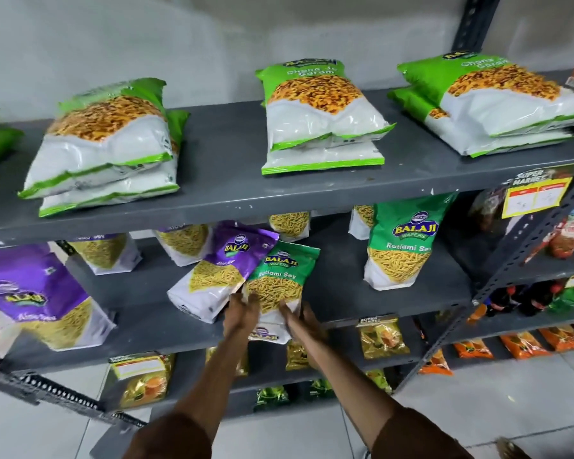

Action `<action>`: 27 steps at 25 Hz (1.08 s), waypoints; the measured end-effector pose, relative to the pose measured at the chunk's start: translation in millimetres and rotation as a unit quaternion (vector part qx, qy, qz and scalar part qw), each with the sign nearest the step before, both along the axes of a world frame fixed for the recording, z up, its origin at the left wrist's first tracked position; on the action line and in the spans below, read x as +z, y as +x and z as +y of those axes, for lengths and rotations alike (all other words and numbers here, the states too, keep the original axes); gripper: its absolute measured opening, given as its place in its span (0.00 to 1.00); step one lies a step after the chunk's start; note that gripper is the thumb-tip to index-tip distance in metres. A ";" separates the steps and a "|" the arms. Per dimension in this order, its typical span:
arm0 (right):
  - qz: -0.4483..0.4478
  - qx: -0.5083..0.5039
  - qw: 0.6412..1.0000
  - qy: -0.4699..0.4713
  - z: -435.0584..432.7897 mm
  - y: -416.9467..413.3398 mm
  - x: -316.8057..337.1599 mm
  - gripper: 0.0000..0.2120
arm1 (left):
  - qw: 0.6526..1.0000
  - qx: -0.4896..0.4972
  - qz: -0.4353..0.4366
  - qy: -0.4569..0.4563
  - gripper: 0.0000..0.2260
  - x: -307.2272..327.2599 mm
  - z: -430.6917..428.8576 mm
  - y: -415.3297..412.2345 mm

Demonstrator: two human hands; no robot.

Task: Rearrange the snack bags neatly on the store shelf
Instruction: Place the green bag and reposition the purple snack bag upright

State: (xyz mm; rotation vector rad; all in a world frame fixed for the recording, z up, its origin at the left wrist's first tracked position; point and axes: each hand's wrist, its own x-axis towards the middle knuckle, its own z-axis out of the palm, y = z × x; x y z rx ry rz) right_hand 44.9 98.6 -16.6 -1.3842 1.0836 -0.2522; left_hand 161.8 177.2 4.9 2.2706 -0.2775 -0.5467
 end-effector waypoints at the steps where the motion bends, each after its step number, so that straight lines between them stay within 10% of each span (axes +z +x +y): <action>1: -0.010 -0.016 1.000 -0.002 3.7 0.1 1.2 0.32 | 0.999 -0.003 0.032 -0.036 0.23 -1.1 0.6 1.7; 6: -0.038 -0.065 0.997 -0.019 20.5 -45.3 20.2 0.43 | 0.987 -0.057 0.051 -0.138 0.09 -3.4 12.4 -28.4; 10: -0.124 -0.054 0.990 -0.039 28.5 -94.4 42.1 0.29 | 0.963 -0.091 0.055 -0.249 0.04 4.9 29.3 -63.3; 27: -0.160 0.013 0.977 -0.140 29.8 -157.4 50.8 0.28 | 0.929 -0.089 -0.005 -0.360 0.22 37.2 78.9 -115.5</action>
